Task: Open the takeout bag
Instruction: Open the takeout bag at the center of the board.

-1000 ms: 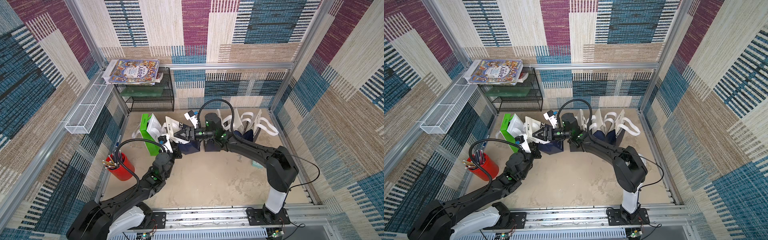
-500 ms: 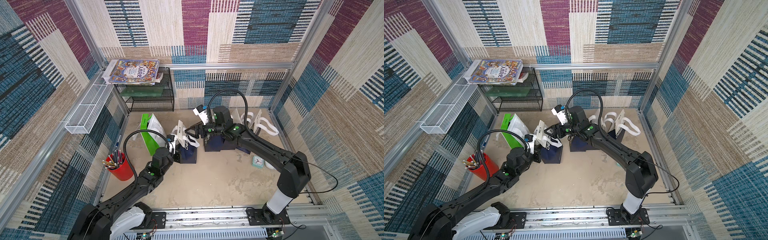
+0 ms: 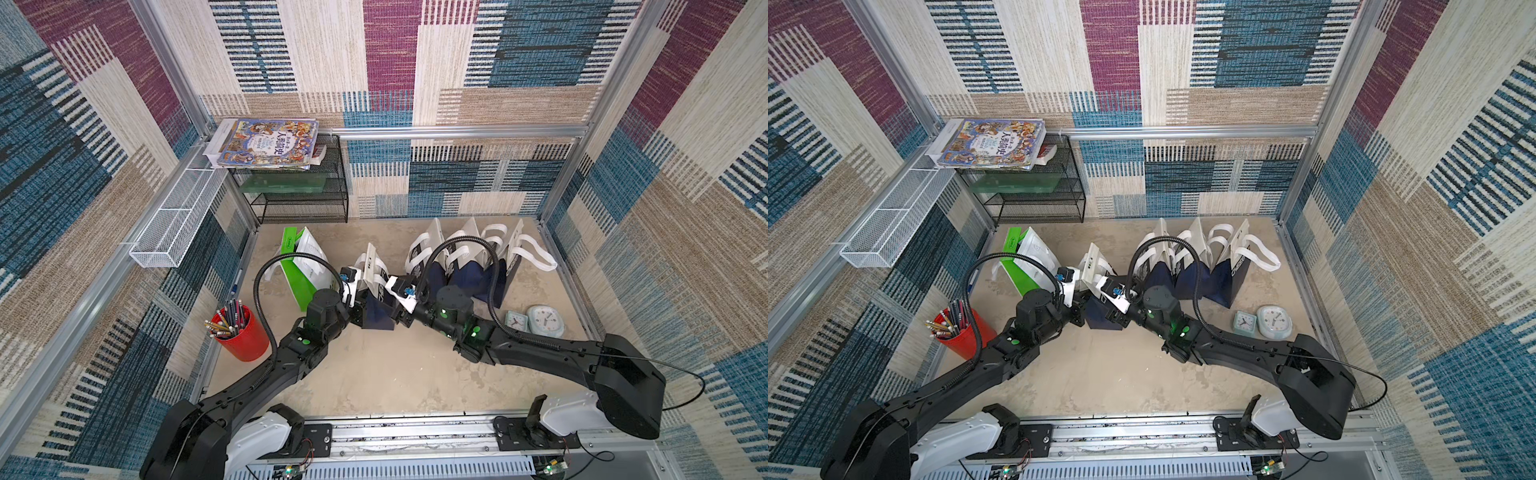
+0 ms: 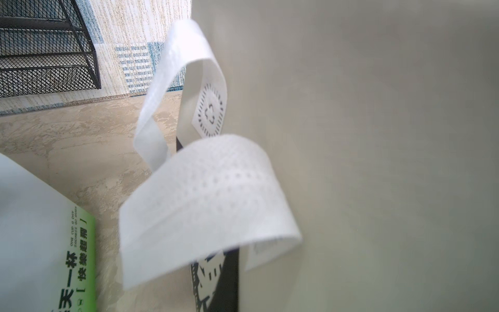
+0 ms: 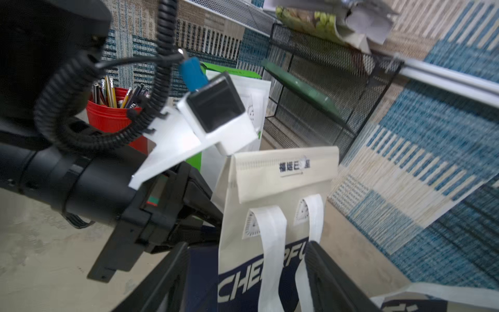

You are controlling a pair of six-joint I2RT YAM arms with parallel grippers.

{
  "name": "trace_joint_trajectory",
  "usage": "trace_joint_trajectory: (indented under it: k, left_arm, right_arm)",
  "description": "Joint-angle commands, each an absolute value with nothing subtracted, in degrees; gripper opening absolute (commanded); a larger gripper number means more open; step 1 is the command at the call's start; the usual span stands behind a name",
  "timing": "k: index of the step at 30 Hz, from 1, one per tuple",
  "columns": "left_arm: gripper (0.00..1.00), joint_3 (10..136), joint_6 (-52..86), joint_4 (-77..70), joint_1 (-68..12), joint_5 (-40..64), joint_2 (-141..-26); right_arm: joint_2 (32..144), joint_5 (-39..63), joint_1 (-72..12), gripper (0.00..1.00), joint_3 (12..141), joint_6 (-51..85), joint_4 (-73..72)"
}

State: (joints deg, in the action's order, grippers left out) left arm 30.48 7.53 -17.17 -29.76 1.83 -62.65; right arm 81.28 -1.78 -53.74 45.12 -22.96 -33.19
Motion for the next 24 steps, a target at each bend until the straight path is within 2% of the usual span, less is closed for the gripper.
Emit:
trace_joint_trajectory:
  k: [1,7,24]
  left_arm:
    - [0.0,30.5,6.9,-15.6,-29.7,2.9,-62.6]
    - [0.0,30.6,6.7,-15.1,-29.7,3.0,-62.3]
    - [0.0,30.8,5.8,-14.1,-29.7,2.7,-61.7]
  right_arm:
    - [81.6,-10.5,-54.3,0.71,44.6,-29.6,-46.4]
    - [82.6,-12.8,-54.6,0.69,46.1,-33.6,-47.5]
    - [85.3,-11.3,-56.8,0.65,48.1,-37.0,-42.9]
